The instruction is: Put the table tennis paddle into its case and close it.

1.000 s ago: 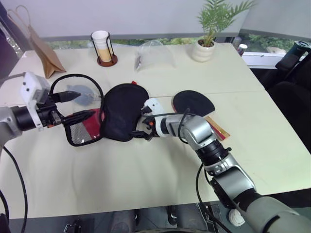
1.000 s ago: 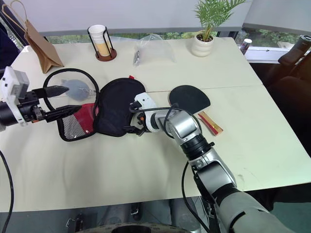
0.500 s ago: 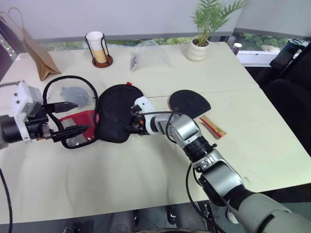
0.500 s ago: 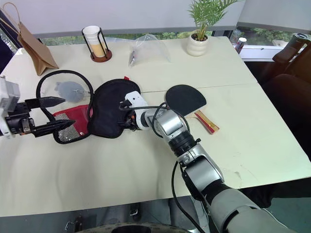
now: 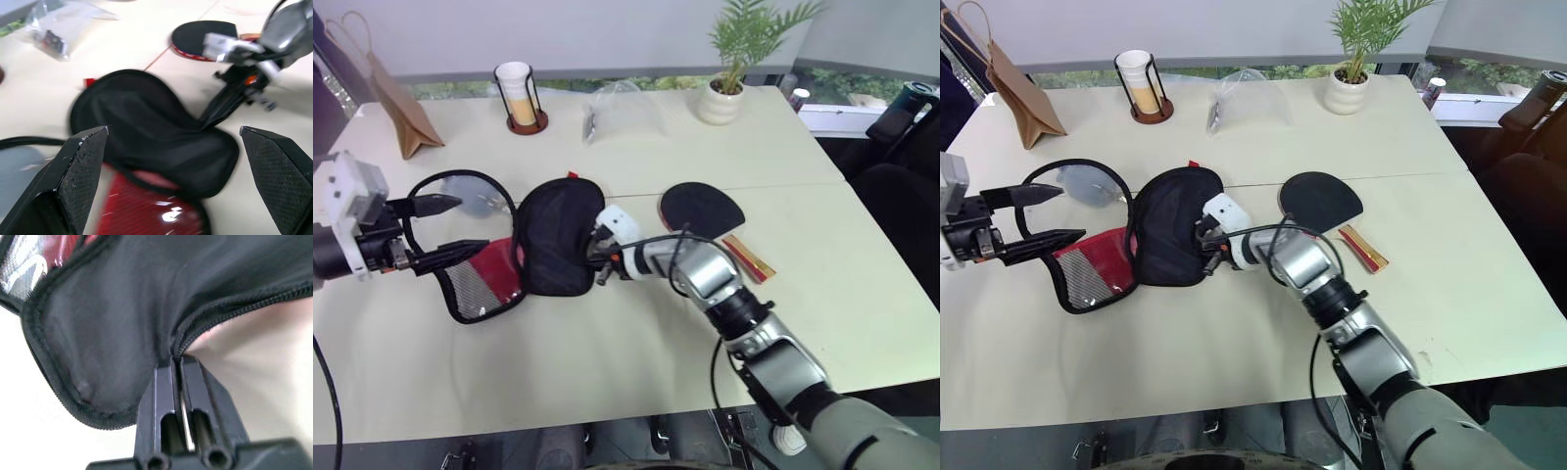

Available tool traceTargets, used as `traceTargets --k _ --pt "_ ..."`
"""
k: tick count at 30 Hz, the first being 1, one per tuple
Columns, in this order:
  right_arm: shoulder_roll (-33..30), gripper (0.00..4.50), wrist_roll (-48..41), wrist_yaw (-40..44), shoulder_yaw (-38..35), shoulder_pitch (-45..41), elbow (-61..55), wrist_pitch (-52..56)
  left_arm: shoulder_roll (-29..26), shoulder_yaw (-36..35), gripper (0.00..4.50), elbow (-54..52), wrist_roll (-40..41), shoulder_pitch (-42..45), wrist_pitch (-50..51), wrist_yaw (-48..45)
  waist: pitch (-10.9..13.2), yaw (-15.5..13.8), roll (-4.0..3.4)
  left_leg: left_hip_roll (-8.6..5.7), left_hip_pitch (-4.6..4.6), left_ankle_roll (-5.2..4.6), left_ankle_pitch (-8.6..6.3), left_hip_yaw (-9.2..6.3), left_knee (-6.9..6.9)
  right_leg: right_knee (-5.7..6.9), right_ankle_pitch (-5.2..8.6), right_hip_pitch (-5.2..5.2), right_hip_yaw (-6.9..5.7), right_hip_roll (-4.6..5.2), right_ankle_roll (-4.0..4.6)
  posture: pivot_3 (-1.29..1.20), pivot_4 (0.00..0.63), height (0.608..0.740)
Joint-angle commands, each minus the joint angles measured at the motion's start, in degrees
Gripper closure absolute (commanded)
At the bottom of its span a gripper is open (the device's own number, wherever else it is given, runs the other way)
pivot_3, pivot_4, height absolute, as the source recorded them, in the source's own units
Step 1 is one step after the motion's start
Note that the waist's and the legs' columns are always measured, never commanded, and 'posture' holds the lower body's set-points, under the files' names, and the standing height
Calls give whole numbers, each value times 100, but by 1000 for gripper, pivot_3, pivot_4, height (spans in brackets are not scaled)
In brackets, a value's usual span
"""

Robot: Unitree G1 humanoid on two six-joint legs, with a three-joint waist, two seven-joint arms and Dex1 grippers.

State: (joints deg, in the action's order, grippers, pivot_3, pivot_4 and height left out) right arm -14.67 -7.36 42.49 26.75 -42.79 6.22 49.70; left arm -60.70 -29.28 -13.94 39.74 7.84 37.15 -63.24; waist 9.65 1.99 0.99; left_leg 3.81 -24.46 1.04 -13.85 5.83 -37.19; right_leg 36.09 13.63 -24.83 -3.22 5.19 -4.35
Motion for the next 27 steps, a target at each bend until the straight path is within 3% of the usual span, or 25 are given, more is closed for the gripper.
traceTargets --k 1,4,8,13,17,22,27 --pt "-742 4429 154 467 209 240 -684 -214 -14 126 0 47 -38 220 -152 -1 0 -18 1 0 0 0 0 0 0 0 0 0 0 0 0 0 150 740" --pt "-1549 4429 71 1192 268 557 -1271 -884 25 287 0 117 -73 383 -201 -9 0 -85 0 0 0 0 0 2 0 -2 1 -2 0 0 0 0 150 740" --pt "-2007 4429 -35 1754 238 769 -1472 -1403 31 378 0 191 -99 484 -245 -26 1 -106 1 4 0 0 0 2 2 -1 1 -4 -1 -7 -2 0 150 740" --pt "-2684 4429 597 2479 307 789 -609 -3703 61 462 0 199 -105 562 -280 -21 2 -113 1 3 1 -1 0 3 -1 -1 1 -5 0 -8 -2 0 150 740" --pt "-2662 4429 921 2610 239 485 313 -4535 85 447 0 147 -82 528 -270 -1 2 -110 2 3 3 0 1 3 -6 0 1 -1 0 -8 -2 0 150 740" --pt "-2546 4429 928 2764 85 217 991 -4669 124 396 0 46 -58 448 -238 41 2 -131 3 4 6 3 3 0 -15 1 1 9 0 -8 -1 0 150 740" --pt "-2376 4429 825 2635 -196 81 1219 -3808 150 372 0 -24 -47 377 -228 91 2 -122 3 4 9 3 3 0 -20 2 -1 14 0 -7 1 0 150 740"
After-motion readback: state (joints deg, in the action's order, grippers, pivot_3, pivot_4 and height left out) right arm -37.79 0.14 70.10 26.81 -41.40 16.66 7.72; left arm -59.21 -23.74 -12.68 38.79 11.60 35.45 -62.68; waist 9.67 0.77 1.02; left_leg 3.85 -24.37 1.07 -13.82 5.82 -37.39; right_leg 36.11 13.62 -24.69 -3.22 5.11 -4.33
